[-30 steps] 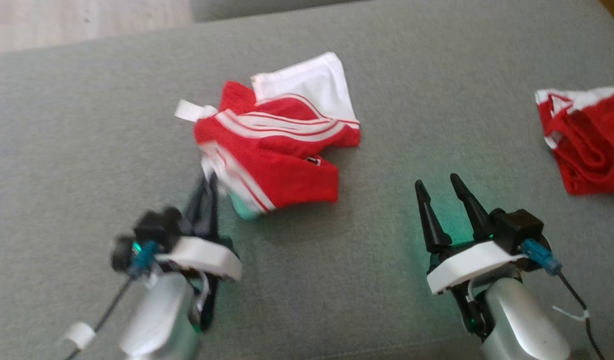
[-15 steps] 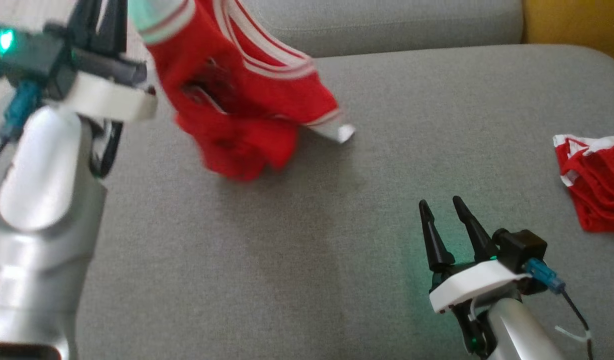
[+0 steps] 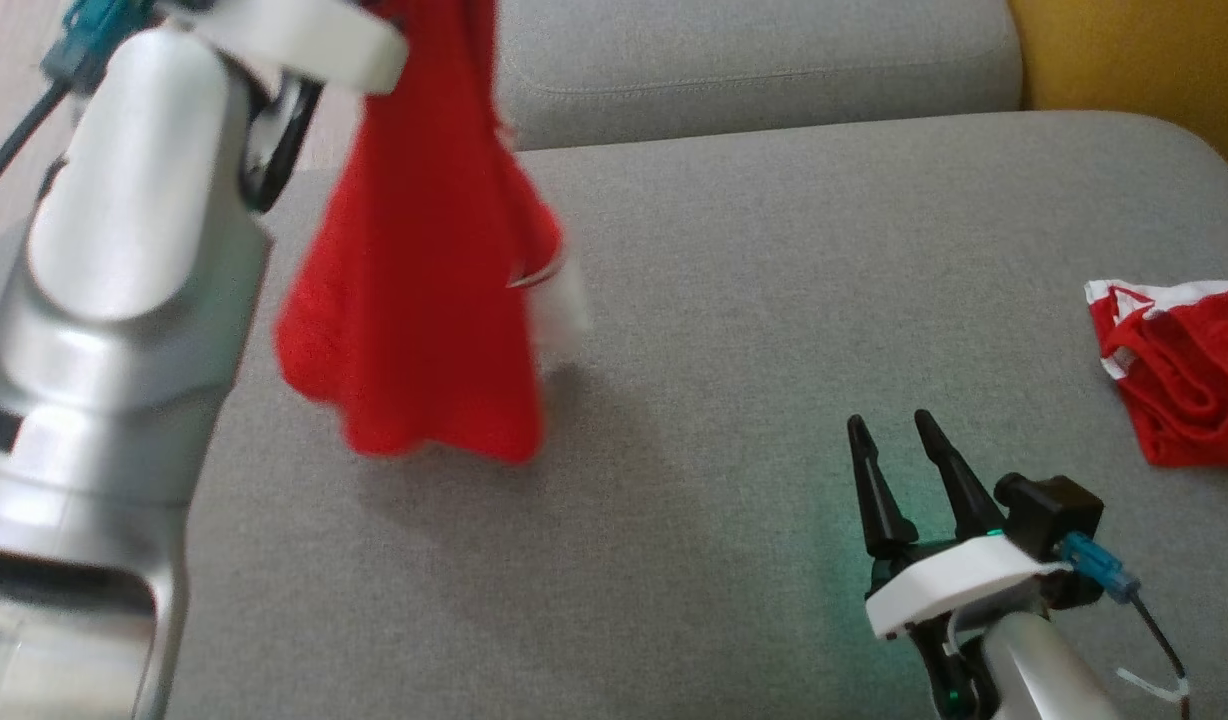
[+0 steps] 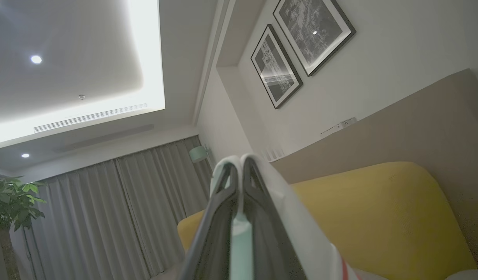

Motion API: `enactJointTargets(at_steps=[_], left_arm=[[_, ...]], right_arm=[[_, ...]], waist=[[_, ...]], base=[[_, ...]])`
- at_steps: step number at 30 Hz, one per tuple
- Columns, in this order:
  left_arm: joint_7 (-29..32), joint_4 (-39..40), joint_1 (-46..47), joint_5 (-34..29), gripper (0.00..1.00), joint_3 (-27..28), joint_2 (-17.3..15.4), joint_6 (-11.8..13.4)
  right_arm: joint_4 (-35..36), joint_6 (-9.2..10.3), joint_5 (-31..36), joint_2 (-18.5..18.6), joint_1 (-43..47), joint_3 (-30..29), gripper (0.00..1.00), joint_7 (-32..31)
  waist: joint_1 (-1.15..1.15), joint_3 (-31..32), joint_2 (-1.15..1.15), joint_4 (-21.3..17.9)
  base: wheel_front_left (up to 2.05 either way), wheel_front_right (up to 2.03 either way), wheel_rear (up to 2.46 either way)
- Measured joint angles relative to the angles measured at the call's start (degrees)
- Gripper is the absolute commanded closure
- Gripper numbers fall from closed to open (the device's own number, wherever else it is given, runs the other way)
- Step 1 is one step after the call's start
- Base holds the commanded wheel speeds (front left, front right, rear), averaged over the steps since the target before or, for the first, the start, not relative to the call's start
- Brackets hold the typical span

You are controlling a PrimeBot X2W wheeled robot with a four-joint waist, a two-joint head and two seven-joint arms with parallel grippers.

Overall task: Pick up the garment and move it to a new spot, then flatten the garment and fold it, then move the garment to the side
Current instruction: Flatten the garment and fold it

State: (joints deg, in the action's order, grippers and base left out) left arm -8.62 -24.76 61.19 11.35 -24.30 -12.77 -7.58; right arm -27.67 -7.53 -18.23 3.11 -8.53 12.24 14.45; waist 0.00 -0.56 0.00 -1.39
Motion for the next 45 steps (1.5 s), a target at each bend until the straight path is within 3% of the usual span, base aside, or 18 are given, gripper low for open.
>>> enactJointTargets(at_steps=[2,5,11,19,20,21,24,29,35,45], left_arm=[[0.08,-1.74,1.51,0.71,1.0,0.12,1.45,0.62],[-0.03,-4.94,3.89,1.46,1.0,2.14,2.89,3.7],[-1.08,-13.16,4.74,4.08,1.0,7.36,2.37,8.47],[-4.26,-27.38,-16.03,9.39,1.0,13.28,-1.32,11.12],[-4.68,-28.65,-18.87,9.72,0.23,13.58,-1.23,11.12],[-5.03,-29.5,-21.42,10.42,0.0,14.18,-0.98,11.14],[-5.58,-28.98,-27.15,10.92,0.0,15.89,-0.15,11.21],[-5.67,-17.64,-34.94,8.77,0.0,19.39,3.24,11.78],[-5.68,-9.54,-44.3,4.47,0.0,21.08,8.09,9.89],[-5.78,-3.68,-45.52,2.4,0.0,22.4,10.32,7.04]], right_arm=[[0.26,0.0,-0.48,0.0,-0.05,-0.07,0.0,0.0],[0.53,0.0,-0.89,-0.01,-0.18,-0.13,0.0,0.0],[0.76,0.0,-1.26,-0.02,-0.37,-0.97,0.0,0.0],[0.48,0.0,-1.33,-0.03,-1.6,-0.45,0.0,0.0],[0.48,0.0,-1.26,-0.03,-2.04,0.16,0.0,0.0],[0.44,0.0,-1.24,-0.03,-2.44,0.8,0.0,0.0],[0.31,0.0,-0.92,-0.03,-2.86,3.11,0.0,0.0],[-0.25,0.0,-0.94,-0.03,-2.98,9.04,0.0,0.0],[-3.58,0.0,-2.9,0.03,-6.58,18.45,0.0,0.0],[-10.53,0.0,-5.83,0.12,-14.1,26.38,0.0,0.0]], waist=[[0.0,-0.35,0.0,-0.1],[0.01,-1.35,0.0,-0.22],[0.01,-3.32,0.0,-0.12],[0.01,-5.11,0.0,0.08],[0.01,-5.33,0.0,0.13],[0.01,-5.55,0.0,0.2],[0.01,-6.0,0.0,0.8],[0.0,-6.42,0.0,2.54],[0.0,-7.06,0.0,5.71],[0.0,-9.46,0.0,11.23]], base=[[0.0,0.0,0.0],[0.0,0.0,0.0],[0.0,0.0,0.0],[0.0,0.0,0.0],[0.0,0.0,0.0],[0.0,0.0,0.0],[0.0,0.0,0.0],[0.0,0.0,0.0],[0.0,0.0,0.0],[0.0,0.0,0.0]])
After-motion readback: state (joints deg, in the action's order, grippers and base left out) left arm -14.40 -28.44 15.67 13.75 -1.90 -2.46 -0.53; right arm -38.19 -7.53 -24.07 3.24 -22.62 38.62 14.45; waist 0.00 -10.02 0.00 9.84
